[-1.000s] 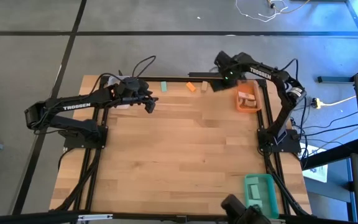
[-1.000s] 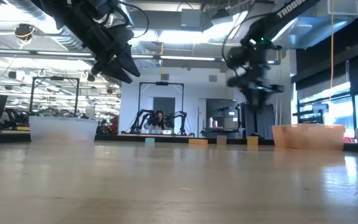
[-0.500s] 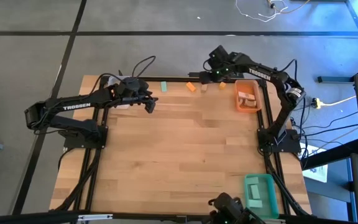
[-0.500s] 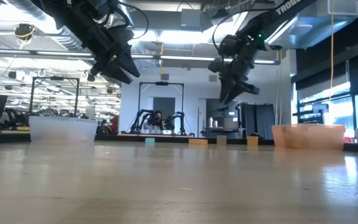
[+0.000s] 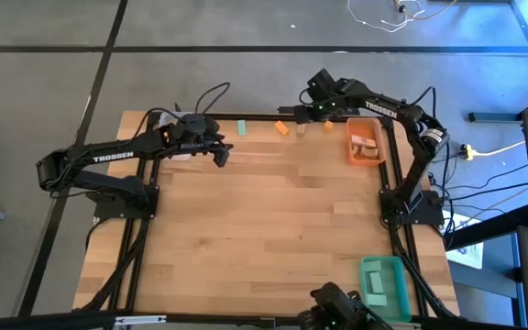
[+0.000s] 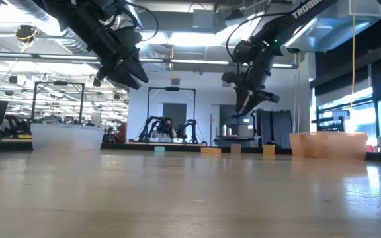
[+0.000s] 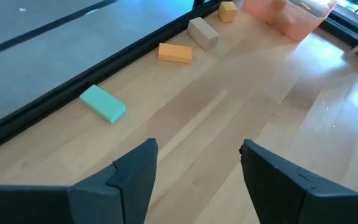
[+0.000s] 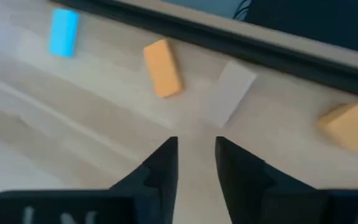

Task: Sort & place blocks by color
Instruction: Put the brown block into the orange bin

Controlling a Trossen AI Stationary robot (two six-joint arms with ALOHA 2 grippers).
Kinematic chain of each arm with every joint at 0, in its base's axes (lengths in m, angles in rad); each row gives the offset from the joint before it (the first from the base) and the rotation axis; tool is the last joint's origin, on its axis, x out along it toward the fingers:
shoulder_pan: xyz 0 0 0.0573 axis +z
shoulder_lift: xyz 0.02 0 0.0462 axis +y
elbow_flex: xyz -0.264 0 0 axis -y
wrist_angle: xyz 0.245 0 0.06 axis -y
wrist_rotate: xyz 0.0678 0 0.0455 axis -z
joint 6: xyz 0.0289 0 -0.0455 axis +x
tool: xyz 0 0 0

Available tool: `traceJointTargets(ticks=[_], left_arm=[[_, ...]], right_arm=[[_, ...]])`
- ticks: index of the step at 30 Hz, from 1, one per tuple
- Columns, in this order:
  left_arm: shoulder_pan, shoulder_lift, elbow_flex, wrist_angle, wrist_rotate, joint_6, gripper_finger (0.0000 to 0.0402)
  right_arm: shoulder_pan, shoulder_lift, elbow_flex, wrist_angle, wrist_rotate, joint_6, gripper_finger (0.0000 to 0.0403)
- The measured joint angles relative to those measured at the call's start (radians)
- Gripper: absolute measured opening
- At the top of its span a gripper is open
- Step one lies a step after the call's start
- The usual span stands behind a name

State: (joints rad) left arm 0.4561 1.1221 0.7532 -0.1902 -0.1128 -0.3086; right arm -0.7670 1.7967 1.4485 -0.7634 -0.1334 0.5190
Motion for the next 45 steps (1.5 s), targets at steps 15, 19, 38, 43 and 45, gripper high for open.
traceJointTargets(ticks=[15,19,38,43,45], left_arm=[[0.0,0.0,0.0,-0.004,0.094,0.128,0.0219],[0.001,0.0,0.0,-0.012,0.197,0.206,0.0219],[0.002,0.0,0.0,-0.011,0.148,0.215,0.0219],[0.002,0.0,0.0,-0.011,0.148,0.215,0.0219],[0.002,0.0,0.0,-0.011,0.148,0.215,0.0219]], right_arm=[[0.006,0.011,0.0,0.066,-0.053,0.028,0.0117],[0.006,0.011,0.0,0.065,-0.053,0.025,0.0117],[0.006,0.011,0.0,0.064,-0.053,0.028,0.0117],[0.006,0.01,0.0,0.064,-0.053,0.078,0.0117],[0.007,0.01,0.0,0.064,-0.053,0.102,0.0117]])
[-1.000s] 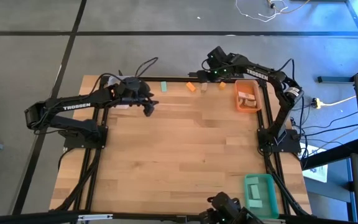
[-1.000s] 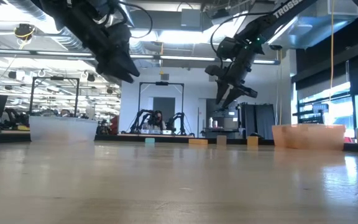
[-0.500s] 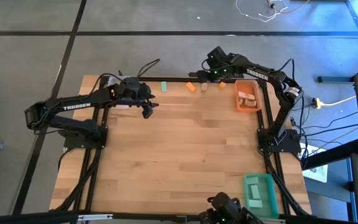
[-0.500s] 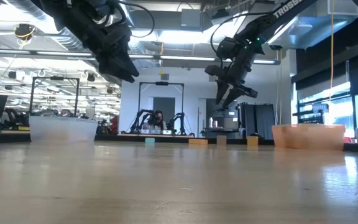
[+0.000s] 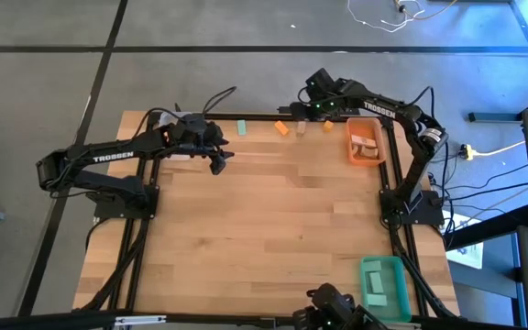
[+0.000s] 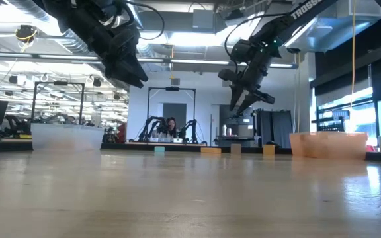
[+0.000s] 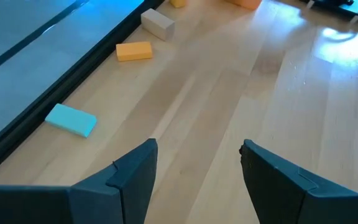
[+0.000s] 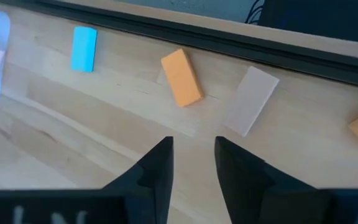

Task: Sort & place blocks by color
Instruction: Put the brown block into the orange bin

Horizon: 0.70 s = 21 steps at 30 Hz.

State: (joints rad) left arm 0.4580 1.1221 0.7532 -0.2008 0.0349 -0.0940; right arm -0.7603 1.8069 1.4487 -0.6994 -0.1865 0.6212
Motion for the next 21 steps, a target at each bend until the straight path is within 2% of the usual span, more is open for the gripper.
traceJointTargets(ticks=[12,16,21], left_arm=[[0.0,0.0,0.0,0.001,0.0,0.0,0.0219],[0.0,0.0,0.0,0.001,0.0,0.0,0.0219],[0.0,0.0,0.0,0.001,0.0,0.0,0.0219]], right_arm=[[0.031,0.0,0.0,-0.003,0.002,0.091,0.0117],[0.058,0.0,0.0,-0.002,0.045,0.098,0.012],[0.073,0.0,0.0,0.008,0.087,0.089,0.0163]])
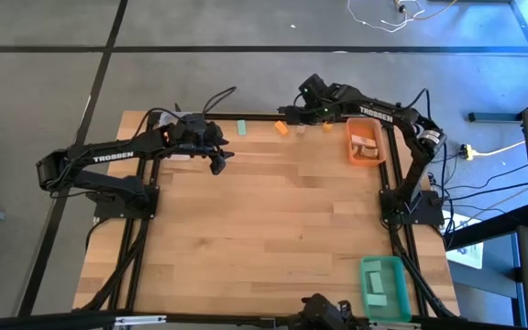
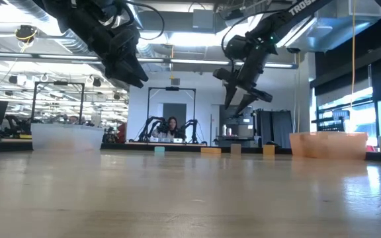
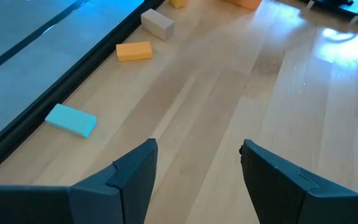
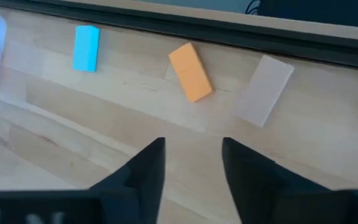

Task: Sort & place blocks by color
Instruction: Put the brown block into the orange bin

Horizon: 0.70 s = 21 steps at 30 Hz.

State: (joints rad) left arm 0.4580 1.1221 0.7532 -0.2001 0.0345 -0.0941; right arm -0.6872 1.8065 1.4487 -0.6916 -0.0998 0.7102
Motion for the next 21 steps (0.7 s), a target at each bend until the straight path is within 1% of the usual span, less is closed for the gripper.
traceJointTargets(ticks=[3,5,6,10,21], left_arm=[[0.0,0.0,0.0,0.0,0.0,0.0,0.0219],[0.0,0.0,0.0,0.0,0.0,0.0,0.0219],[0.0,0.0,0.0,0.0,0.0,0.0,0.0219],[0.0,0.0,0.0,0.0,0.0,0.0,0.0219],[0.0,0.0,0.0,0.0,0.0,0.0,0.0219]], right_arm=[[-0.001,0.0,0.0,0.001,0.058,-0.017,0.0198],[-0.001,0.003,0.0,0.001,0.1,-0.045,0.0214],[-0.002,0.007,0.0,0.002,0.101,-0.037,0.0219],[-0.002,0.051,0.0,0.011,0.107,0.044,0.0223],[-0.044,0.166,0.0,0.022,0.098,0.123,0.0223]])
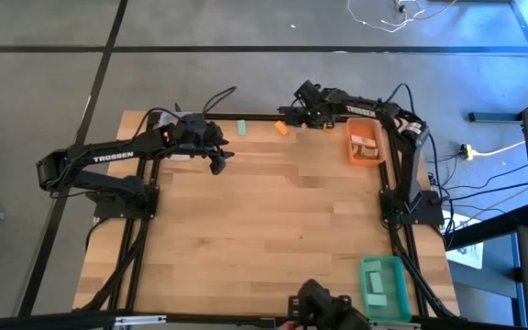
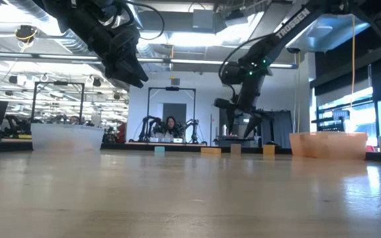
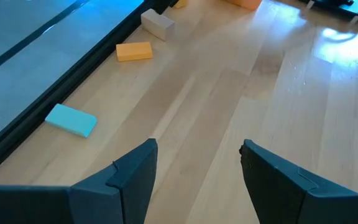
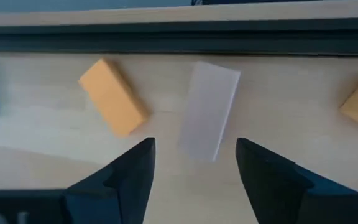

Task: Sort & place blocks by color
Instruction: Put the brown block into the orange bin

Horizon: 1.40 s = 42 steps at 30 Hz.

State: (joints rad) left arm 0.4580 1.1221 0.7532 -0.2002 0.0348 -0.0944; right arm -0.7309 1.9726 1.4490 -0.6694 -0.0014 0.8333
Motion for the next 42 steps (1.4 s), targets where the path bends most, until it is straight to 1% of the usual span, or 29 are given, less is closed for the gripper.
traceJointTargets(ticks=[5,22,27,32,35,37,40,41,42], left_arm=[[0.0,0.0,0.0,0.0,0.0,0.0,0.0219],[0.0,0.0,0.0,0.0,0.0,0.0,0.0219],[0.0,0.0,0.0,0.0,0.0,0.0,0.0219],[0.0,0.0,0.0,0.0,0.0,0.0,0.0219],[0.0,0.0,0.0,0.0,0.0,0.0,0.0219],[0.0,0.0,0.0,0.0,0.0,0.0,0.0219],[0.0,0.0,0.0,0.0,0.0,0.0,0.0219],[0.0,0.0,0.0,0.0,0.0,0.0,0.0219],[0.0,0.0,0.0,0.0,0.0,0.0,0.0219]], right_arm=[[-0.017,0.026,0.0,0.031,-0.049,0.0,0.0223],[-0.018,0.119,0.0,0.055,-0.049,0.004,0.0223],[-0.018,0.126,0.001,0.06,-0.052,0.002,0.0223],[-0.018,0.128,0.001,0.061,-0.046,-0.055,0.0222],[-0.018,0.128,0.001,0.06,-0.044,-0.08,0.0206],[-0.018,0.129,0.001,0.06,-0.041,-0.074,0.0184],[-0.018,0.129,0.001,0.061,-0.045,-0.079,0.014],[-0.018,0.129,0.001,0.066,-0.045,-0.081,0.0129],[-0.018,0.129,0.001,0.073,-0.044,-0.084,0.0129]])
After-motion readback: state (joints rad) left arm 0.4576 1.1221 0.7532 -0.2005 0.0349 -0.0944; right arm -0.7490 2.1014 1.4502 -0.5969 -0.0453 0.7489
